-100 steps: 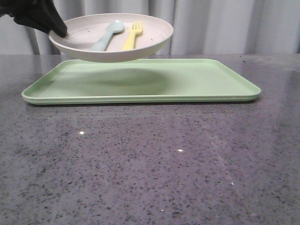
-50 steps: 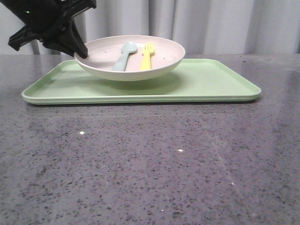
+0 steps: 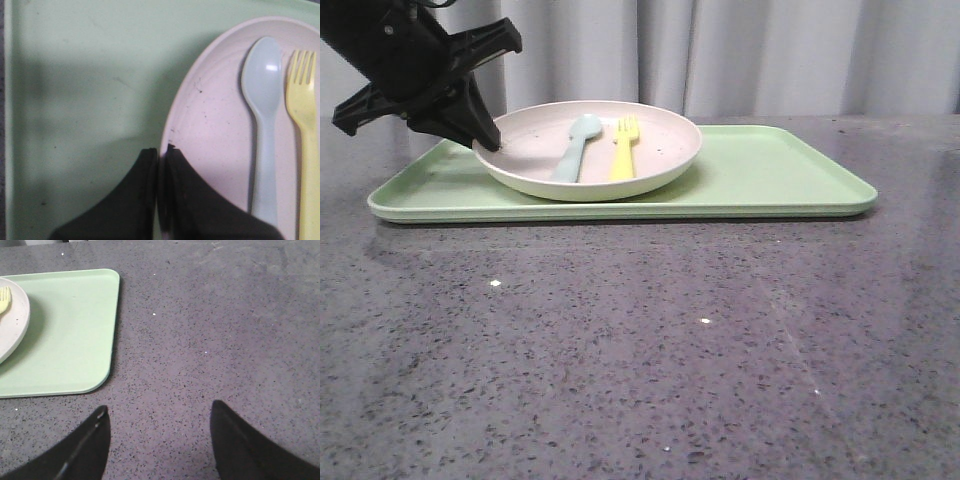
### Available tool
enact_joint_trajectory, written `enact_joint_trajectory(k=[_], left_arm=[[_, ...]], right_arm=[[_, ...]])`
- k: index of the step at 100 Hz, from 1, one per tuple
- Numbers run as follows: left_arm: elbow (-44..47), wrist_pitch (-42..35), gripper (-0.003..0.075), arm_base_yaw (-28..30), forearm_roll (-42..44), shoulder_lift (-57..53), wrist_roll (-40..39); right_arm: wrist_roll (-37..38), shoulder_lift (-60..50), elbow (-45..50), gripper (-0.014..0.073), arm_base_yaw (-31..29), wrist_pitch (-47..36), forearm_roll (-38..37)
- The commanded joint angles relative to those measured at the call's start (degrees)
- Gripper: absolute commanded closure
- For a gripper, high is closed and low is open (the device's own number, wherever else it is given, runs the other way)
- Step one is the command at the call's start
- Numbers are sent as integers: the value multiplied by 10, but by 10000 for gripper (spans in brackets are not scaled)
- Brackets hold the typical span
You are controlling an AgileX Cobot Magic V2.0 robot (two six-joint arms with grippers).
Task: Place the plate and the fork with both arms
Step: 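Open the left gripper and withdraw it from the plate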
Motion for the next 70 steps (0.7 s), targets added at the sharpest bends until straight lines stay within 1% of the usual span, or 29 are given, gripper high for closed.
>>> enact_joint_trajectory(k=[1,9,14,21,26,33,40,70], left_arm=[[-16,-34,740,-4,-23,-28,-8],[-16,-34,736,-4,-23,-28,-8],[-16,-33,715,-4,-23,-28,-8],[-16,-31,639,-4,-23,-28,-8],[-16,-31,553,-4,-23,-28,-8],[-16,-31,454,-4,-23,-28,-8],[-16,-31,400,-4,-23,-28,-8],[-16,-29,408,-4,-15,-50,-8]], right_arm=[[-5,4,-22,144,0,-35,6],[-5,4,-22,144,0,-35,7],[-5,4,-22,144,0,-35,7],[-5,4,-22,144,0,-35,7],[-5,4,-22,144,0,-35,7],[-5,4,-22,144,0,-35,7],[-5,4,-22,144,0,-36,7],[-5,4,-22,144,0,-48,7]])
